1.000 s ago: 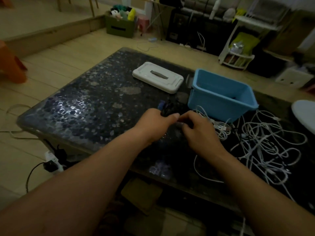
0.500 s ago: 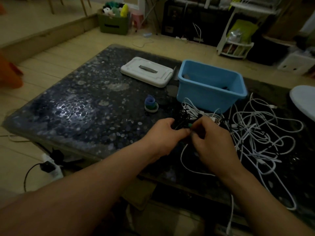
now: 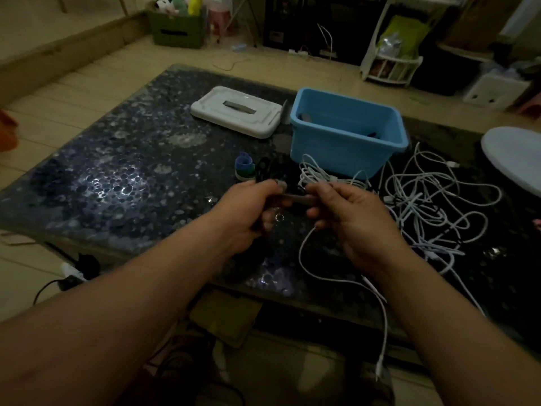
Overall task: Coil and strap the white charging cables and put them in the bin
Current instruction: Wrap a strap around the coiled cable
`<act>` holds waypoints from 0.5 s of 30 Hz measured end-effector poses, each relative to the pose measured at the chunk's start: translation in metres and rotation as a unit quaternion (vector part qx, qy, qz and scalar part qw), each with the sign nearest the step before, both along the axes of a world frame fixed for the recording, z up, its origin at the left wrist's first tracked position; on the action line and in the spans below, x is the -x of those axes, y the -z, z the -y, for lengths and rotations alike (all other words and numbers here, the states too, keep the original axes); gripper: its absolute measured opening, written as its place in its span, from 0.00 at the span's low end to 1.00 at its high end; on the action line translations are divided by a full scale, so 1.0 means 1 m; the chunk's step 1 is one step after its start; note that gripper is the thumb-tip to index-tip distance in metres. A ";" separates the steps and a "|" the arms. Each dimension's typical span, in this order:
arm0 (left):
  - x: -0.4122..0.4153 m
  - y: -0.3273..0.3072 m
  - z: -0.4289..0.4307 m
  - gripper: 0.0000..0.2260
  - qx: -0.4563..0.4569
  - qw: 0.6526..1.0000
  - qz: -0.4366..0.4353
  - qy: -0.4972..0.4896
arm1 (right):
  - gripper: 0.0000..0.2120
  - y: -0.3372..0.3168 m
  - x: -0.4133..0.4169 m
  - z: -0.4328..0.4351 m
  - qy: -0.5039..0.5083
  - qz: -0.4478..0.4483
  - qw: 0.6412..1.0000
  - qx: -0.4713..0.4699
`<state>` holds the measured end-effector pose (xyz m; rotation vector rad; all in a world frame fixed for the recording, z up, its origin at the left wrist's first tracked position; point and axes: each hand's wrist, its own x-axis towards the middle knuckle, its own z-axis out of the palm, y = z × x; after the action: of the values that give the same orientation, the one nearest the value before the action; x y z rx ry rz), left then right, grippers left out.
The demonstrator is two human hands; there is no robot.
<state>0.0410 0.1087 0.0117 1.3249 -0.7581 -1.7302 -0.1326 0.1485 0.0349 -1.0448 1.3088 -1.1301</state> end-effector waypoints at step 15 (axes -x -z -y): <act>0.015 -0.003 -0.016 0.08 -0.090 0.988 -0.127 0.021 | 0.09 -0.015 -0.013 0.001 -0.027 0.255 0.966 -0.003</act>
<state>0.0261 0.1252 0.0151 1.1813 -0.4976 -1.9938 -0.1196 0.1479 0.0501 -0.7107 0.8669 -1.2487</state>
